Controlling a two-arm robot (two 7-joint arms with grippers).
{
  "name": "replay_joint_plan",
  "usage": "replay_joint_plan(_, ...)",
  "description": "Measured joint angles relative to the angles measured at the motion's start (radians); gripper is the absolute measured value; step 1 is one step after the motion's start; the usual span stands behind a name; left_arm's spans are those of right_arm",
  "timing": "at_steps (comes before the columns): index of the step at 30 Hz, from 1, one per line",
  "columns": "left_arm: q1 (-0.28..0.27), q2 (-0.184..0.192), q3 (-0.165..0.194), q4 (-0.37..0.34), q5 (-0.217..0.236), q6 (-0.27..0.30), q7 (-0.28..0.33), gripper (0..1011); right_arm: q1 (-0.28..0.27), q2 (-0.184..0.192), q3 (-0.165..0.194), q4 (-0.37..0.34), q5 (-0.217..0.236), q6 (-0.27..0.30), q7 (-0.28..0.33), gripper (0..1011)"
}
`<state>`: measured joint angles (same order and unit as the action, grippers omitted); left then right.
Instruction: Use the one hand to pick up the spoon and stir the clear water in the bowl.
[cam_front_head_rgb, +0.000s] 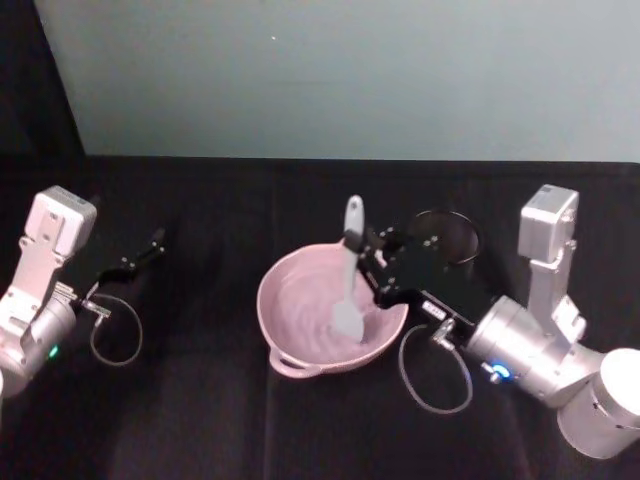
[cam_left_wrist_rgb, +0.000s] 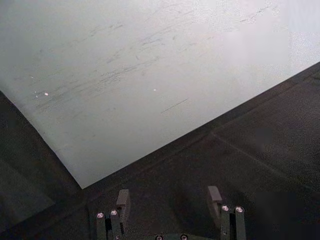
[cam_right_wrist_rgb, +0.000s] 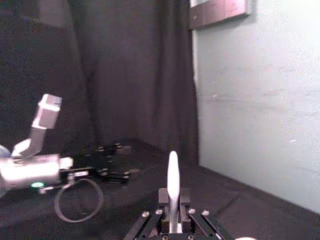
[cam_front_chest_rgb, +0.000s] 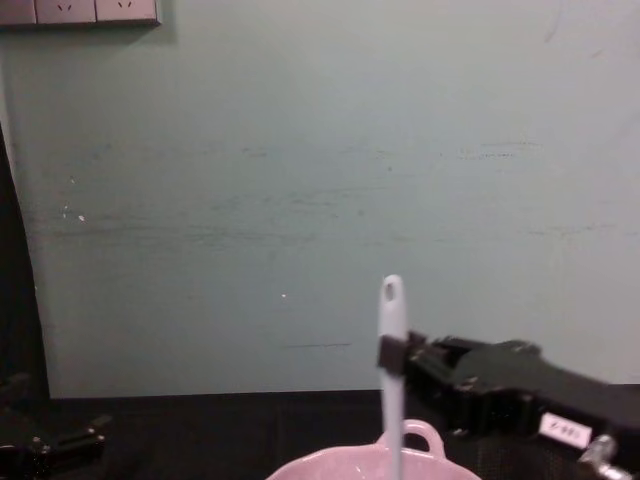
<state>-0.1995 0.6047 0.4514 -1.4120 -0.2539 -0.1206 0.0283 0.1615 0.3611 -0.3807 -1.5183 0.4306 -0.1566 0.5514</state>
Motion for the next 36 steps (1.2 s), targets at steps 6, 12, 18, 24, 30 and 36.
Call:
replay_joint_plan(6, 0.0, 0.0, 0.0, 0.0, 0.0, 0.0, 0.0, 1011, 0.027, -0.042, -0.046, 0.027, 0.008, 0.025, -0.019, 124)
replay_joint_plan(12, 0.0, 0.0, 0.0, 0.0, 0.0, 0.0, 0.0, 1011, 0.077, -0.099, -0.067, 0.109, -0.031, -0.017, -0.067, 124)
replay_joint_plan(18, 0.0, 0.0, 0.0, 0.0, 0.0, 0.0, 0.0, 1011, 0.125, -0.148, -0.06, 0.21, -0.121, -0.11, -0.136, 124)
replay_joint_plan(24, 0.0, 0.0, 0.0, 0.0, 0.0, 0.0, 0.0, 1011, 0.143, -0.151, -0.026, 0.246, -0.17, -0.156, -0.173, 124)
replay_joint_plan(30, 0.0, 0.0, 0.0, 0.0, 0.0, 0.0, 0.0, 1011, 0.117, -0.111, 0.007, 0.197, -0.169, -0.128, -0.156, 124)
replay_joint_plan(36, 0.0, 0.0, 0.0, 0.0, 0.0, 0.0, 0.0, 1011, 0.057, -0.046, 0.036, 0.089, -0.13, -0.057, -0.108, 124)
